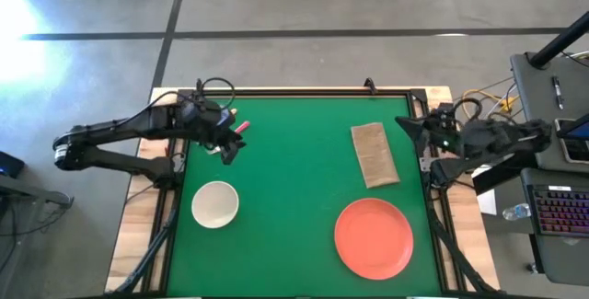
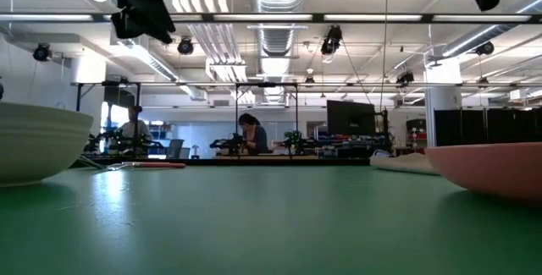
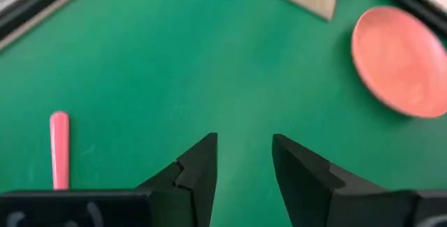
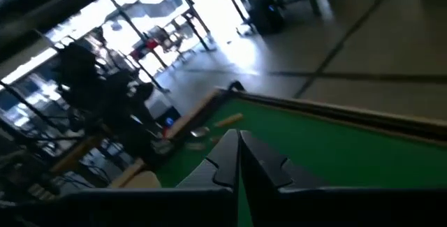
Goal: Set table place
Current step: Move the orange plate to the center of the table
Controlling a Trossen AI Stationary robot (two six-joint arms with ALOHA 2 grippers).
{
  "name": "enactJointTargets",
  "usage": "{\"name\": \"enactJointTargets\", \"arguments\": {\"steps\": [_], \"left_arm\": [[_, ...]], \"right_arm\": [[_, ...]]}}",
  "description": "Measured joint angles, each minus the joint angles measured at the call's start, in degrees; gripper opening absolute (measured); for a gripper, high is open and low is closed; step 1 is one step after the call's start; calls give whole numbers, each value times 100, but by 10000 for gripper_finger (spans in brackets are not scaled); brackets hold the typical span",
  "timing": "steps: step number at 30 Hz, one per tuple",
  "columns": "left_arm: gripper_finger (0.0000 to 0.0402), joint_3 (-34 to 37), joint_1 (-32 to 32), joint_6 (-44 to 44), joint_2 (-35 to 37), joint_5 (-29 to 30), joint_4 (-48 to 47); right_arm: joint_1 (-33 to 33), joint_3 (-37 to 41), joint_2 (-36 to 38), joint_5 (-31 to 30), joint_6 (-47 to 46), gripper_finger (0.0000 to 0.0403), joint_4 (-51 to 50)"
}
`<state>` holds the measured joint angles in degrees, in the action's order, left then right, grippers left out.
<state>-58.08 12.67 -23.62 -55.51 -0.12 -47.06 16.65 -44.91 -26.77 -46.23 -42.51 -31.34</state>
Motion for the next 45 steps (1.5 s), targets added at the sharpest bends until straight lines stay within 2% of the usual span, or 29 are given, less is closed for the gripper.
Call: {"name": "enactJointTargets", "arguments": {"steps": [3, 5, 9, 12, 17, 22, 29, 35, 45], "left_arm": [[123, 38, -3, -2, -130, -15, 9], [123, 34, -12, -1, -224, -41, 81], [123, 28, -62, 17, -434, -136, 529], [123, 25, -90, 50, -566, -154, 806], [123, 22, -103, 49, -759, -307, 946], [123, 25, -161, 42, -927, -415, 939], [123, 25, -250, 36, -1133, -417, 932], [123, 25, -275, 36, -1252, -426, 913], [123, 25, -278, 48, -1280, -424, 911]], "right_arm": [[-18, -246, -249, 24, -1104, 9, -1277], [-18, -276, -437, 312, -1800, 9, -1958], [-18, -225, -912, 1535, -2595, 12, -2701], [-18, -220, -1425, 2332, -2756, 21, -3046], [-18, -213, -2151, 3188, -2713, 39, -3731], [-16, -171, -2683, 4170, -2278, 58, -4068], [-14, -72, -3206, 4912, -1722, 105, -3881], [-3, 67, -3536, 5667, -1142, 125, -3150], [-3, 330, -4221, 5682, -544, 128, -2846]]}}
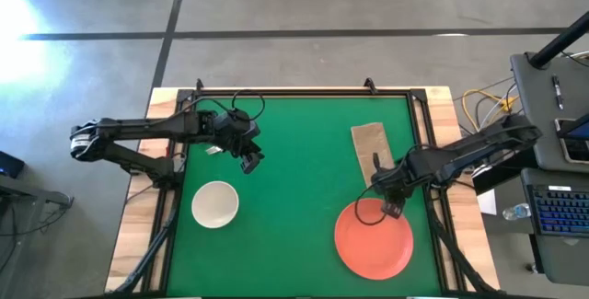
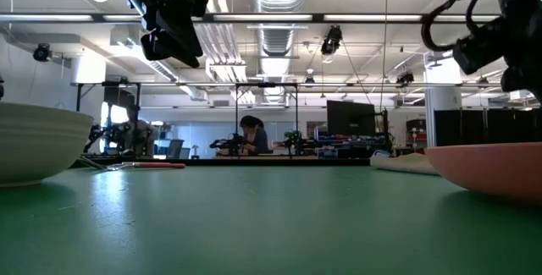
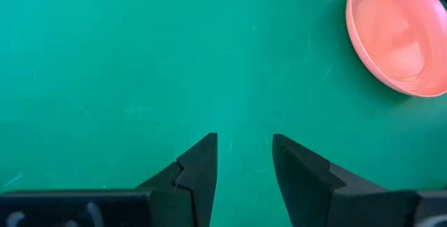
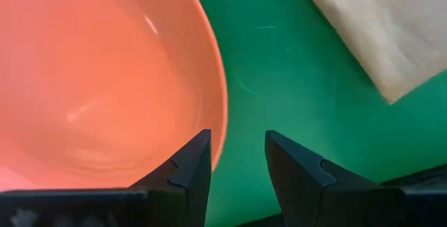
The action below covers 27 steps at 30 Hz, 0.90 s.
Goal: Set table place
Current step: Move the orange plate to the center of the table
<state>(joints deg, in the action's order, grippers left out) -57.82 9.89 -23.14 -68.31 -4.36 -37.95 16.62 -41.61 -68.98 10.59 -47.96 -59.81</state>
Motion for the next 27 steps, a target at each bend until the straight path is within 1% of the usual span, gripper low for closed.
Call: {"name": "enactJointTargets", "arguments": {"steps": [7, 11, 19, 27], "left_arm": [[123, 2, 0, 2, 2, 2, 0], [123, 4, 0, 4, 2, 7, 0], [123, 7, 0, 4, 4, 9, 0], [123, 7, 0, 4, 7, 11, 0]], "right_arm": [[0, 219, -256, 153, 104, 128, 767], [-2, 224, -400, 136, 153, 128, 859], [-2, 494, -763, 55, 154, 128, 1065], [-2, 501, -990, 77, 170, 126, 1643]]}}
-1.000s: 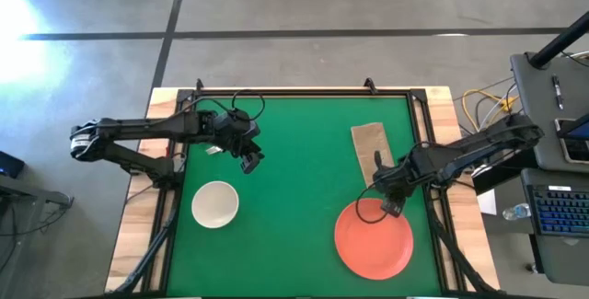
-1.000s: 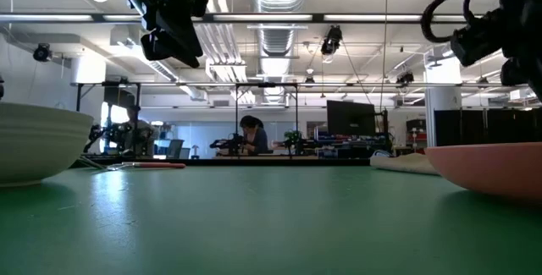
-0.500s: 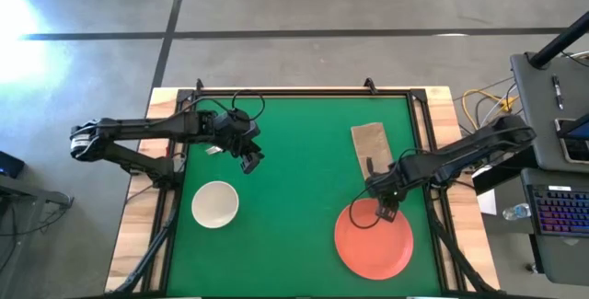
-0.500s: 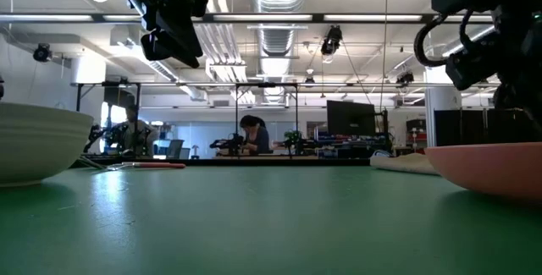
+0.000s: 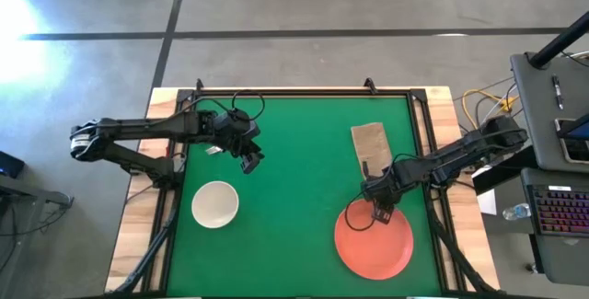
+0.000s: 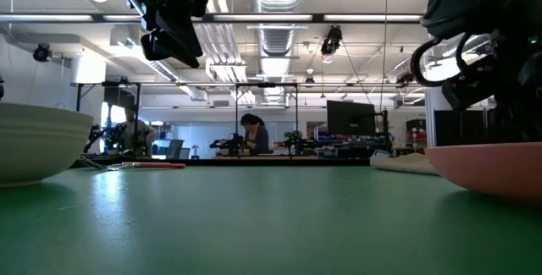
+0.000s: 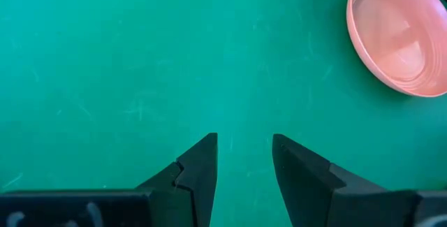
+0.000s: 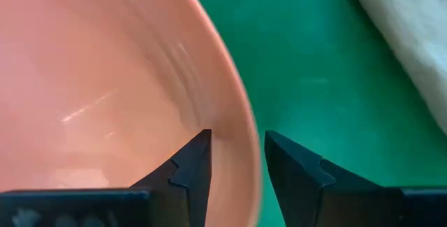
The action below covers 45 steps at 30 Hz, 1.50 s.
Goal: Set table place
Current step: Move the orange plate to the center of the table
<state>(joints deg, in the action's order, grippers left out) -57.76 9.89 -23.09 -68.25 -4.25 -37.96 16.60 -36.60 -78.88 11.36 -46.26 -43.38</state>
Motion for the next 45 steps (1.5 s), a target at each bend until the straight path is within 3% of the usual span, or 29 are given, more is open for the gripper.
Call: {"name": "enactJointTargets", "arguments": {"steps": [3, 9, 15, 21, 25, 36, 45], "left_arm": [[123, 0, 0, 0, 0, 2, -2], [123, 2, 0, -55, 1, 30, -1], [123, 4, -127, -85, 2, 125, 7], [123, 6, -642, -481, 2, 647, 27], [123, 9, -1043, -809, 2, 960, -3], [123, 223, -2201, -1898, 2, 1678, -12], [123, 702, -2754, -2893, 4, 1886, 122]], "right_arm": [[0, 0, -96, 2, 50, 106, 197], [-15, -31, -279, 146, 328, 21, 450], [-414, -216, -354, -36, 507, 14, 877], [-1451, -700, -550, -235, 1022, 12, 921], [-1941, -1332, -1150, -93, 1464, 11, 920], [-2449, -3415, -3216, 51, 2510, 12, 677], [-2869, -4679, -3722, -422, 3058, 12, -217]]}}
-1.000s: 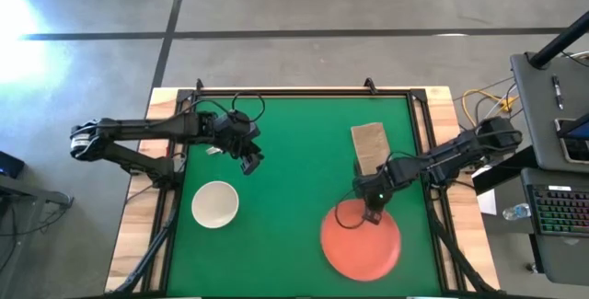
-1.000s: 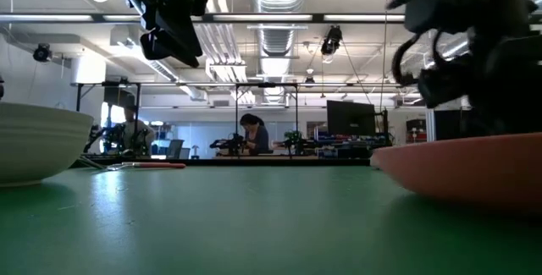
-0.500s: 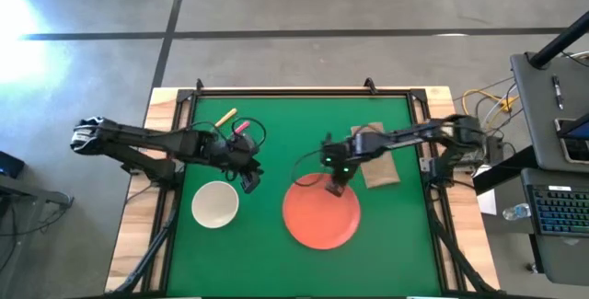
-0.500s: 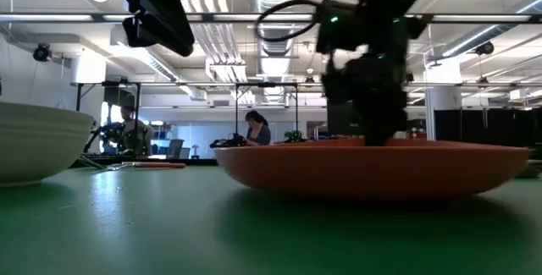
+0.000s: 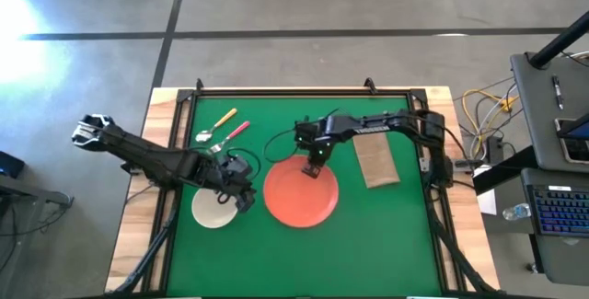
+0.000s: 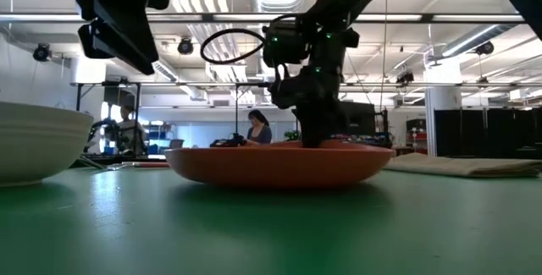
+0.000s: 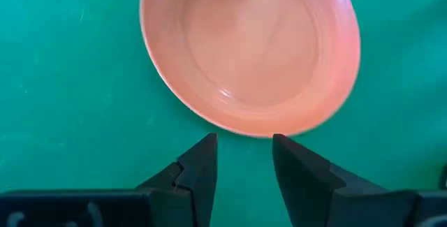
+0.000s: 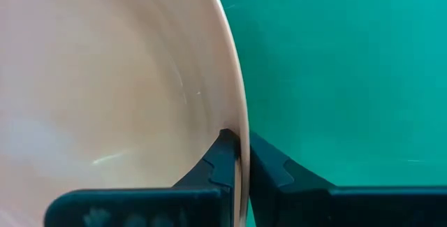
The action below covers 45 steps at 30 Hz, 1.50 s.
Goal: Set table place
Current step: Move the orange plate to the center of the table, then put the white bowl on the orange plate
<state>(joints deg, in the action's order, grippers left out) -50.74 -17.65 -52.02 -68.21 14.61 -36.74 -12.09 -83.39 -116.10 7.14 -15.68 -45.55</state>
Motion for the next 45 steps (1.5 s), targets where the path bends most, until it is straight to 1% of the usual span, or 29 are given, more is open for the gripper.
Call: {"name": "enactJointTargets", "arguments": {"steps": [4, 8, 15, 18, 25, 29, 33, 36, 38, 42, 44, 45], "left_arm": [[123, 49, -59, -21, 18, 221, 128], [123, 55, -56, -19, 20, 350, 187], [123, 55, -56, -21, 20, 387, 206], [123, 53, -56, -19, 20, 393, 223], [123, 53, -56, -23, 20, 411, 314], [123, 42, -56, -25, 20, 445, 327], [123, -57, -56, -22, 70, 683, 327], [123, -85, -43, -19, 222, 761, 333], [123, -53, -25, -19, 350, 796, 333], [123, -112, -20, -27, 569, 710, 276], [123, -342, 45, -20, 680, 544, 184], [123, -501, 97, -9, 720, 470, -49]], "right_arm": [[-163, -60, 75, -149, 91, 12, -97], [-322, -33, 106, -152, 95, 13, -97], [-362, 92, 86, -147, 265, 17, -11], [-357, 97, 86, -222, 278, 41, 71], [-359, 78, 82, -240, 291, 120, -63], [-355, 78, 110, -300, 290, 147, -121], [-355, 78, 448, -446, 330, 158, 14], [-365, 70, 844, -686, 305, 159, 72], [-408, 69, 1068, -717, 284, 159, 100], [-436, 69, 1472, -741, 241, 160, 59], [-437, 69, 1644, -741, 221, 160, 74], [-436, 69, 1707, -743, 221, 160, 73]]}}
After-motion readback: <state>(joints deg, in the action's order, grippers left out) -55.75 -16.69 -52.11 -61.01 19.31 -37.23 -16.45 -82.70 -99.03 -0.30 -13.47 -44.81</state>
